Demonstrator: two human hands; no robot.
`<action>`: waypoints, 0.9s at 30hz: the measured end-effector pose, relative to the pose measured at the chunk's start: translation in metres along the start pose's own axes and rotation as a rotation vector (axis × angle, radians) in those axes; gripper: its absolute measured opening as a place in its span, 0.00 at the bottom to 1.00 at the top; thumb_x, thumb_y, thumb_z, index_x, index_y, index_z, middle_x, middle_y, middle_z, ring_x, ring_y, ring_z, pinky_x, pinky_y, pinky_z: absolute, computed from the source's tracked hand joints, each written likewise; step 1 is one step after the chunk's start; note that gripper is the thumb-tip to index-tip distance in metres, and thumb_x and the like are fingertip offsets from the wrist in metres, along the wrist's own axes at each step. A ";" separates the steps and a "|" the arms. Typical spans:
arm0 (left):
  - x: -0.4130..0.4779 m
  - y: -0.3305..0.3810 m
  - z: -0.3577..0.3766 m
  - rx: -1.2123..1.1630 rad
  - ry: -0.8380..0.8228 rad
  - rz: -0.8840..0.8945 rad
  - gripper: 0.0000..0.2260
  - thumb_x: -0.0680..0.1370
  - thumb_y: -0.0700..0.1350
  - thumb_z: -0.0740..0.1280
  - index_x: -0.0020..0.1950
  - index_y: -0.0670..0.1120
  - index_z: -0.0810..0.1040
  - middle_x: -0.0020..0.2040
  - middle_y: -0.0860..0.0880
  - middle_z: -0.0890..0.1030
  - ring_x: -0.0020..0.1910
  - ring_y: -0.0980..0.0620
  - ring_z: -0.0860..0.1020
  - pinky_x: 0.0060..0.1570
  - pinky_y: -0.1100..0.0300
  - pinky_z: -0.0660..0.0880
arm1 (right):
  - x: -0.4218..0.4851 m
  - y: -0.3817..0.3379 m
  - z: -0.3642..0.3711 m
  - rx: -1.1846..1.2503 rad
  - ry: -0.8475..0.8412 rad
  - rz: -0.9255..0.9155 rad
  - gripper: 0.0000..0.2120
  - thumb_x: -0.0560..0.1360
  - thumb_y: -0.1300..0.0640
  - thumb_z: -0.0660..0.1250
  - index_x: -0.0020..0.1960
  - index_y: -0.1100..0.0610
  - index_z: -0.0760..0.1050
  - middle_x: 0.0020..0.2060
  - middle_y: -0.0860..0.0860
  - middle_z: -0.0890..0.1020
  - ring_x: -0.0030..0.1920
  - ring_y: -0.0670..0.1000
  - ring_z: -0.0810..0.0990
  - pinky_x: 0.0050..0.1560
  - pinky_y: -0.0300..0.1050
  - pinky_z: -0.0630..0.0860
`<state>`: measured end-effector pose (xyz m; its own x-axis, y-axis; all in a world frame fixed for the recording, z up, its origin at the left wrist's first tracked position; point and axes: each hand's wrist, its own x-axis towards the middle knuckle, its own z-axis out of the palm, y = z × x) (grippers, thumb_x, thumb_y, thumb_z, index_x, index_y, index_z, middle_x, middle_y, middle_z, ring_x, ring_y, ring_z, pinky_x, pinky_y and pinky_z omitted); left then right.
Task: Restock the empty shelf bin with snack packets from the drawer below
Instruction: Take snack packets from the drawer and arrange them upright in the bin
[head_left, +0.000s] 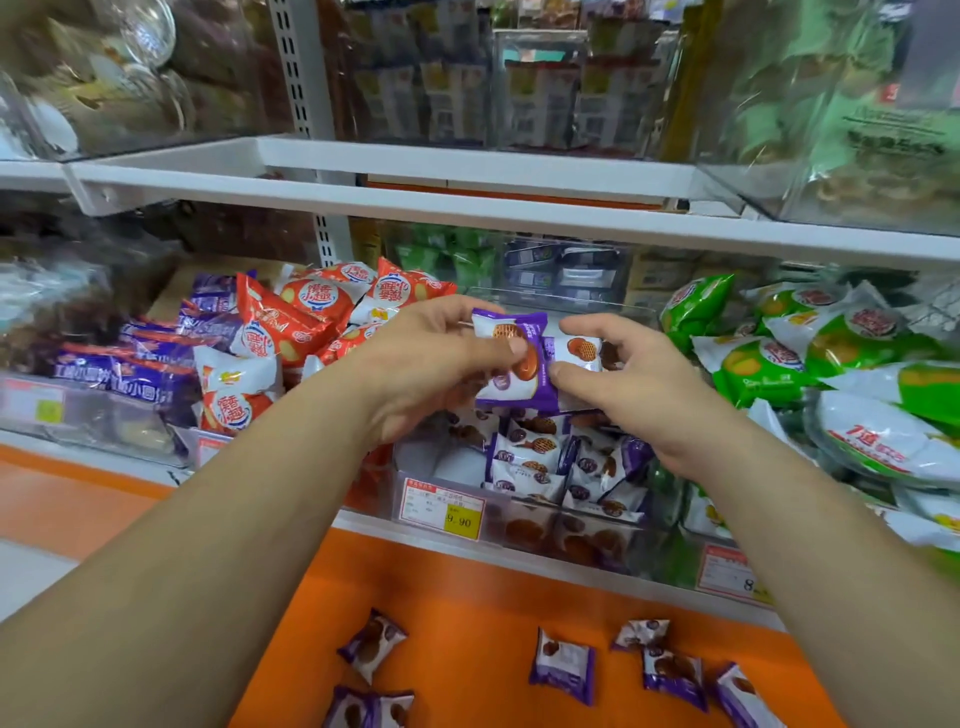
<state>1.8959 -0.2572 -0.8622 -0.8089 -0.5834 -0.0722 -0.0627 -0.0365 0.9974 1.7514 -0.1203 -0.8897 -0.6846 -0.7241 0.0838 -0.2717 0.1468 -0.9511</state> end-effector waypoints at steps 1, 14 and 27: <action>-0.002 0.001 0.000 0.017 -0.014 0.028 0.16 0.74 0.32 0.74 0.61 0.40 0.79 0.48 0.37 0.86 0.47 0.39 0.84 0.51 0.49 0.82 | 0.001 0.001 0.000 -0.014 0.005 0.001 0.23 0.75 0.64 0.73 0.66 0.48 0.77 0.50 0.52 0.84 0.37 0.48 0.85 0.46 0.53 0.85; 0.037 0.017 -0.001 1.607 -0.317 0.204 0.24 0.73 0.38 0.74 0.68 0.51 0.79 0.60 0.52 0.83 0.50 0.52 0.78 0.48 0.61 0.72 | 0.010 0.007 -0.013 -0.046 0.077 0.059 0.35 0.72 0.65 0.77 0.75 0.55 0.68 0.48 0.54 0.86 0.48 0.57 0.87 0.56 0.61 0.82; 0.064 -0.035 0.007 1.805 -0.394 0.283 0.24 0.75 0.40 0.72 0.70 0.53 0.76 0.59 0.47 0.81 0.54 0.44 0.79 0.43 0.59 0.67 | 0.006 0.013 -0.002 -0.122 0.024 0.018 0.33 0.73 0.62 0.77 0.74 0.53 0.70 0.48 0.51 0.83 0.46 0.54 0.86 0.54 0.57 0.83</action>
<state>1.8427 -0.2874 -0.9013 -0.9594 -0.2114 -0.1868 -0.1707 0.9622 -0.2123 1.7420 -0.1216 -0.9005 -0.7058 -0.7045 0.0750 -0.3382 0.2420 -0.9094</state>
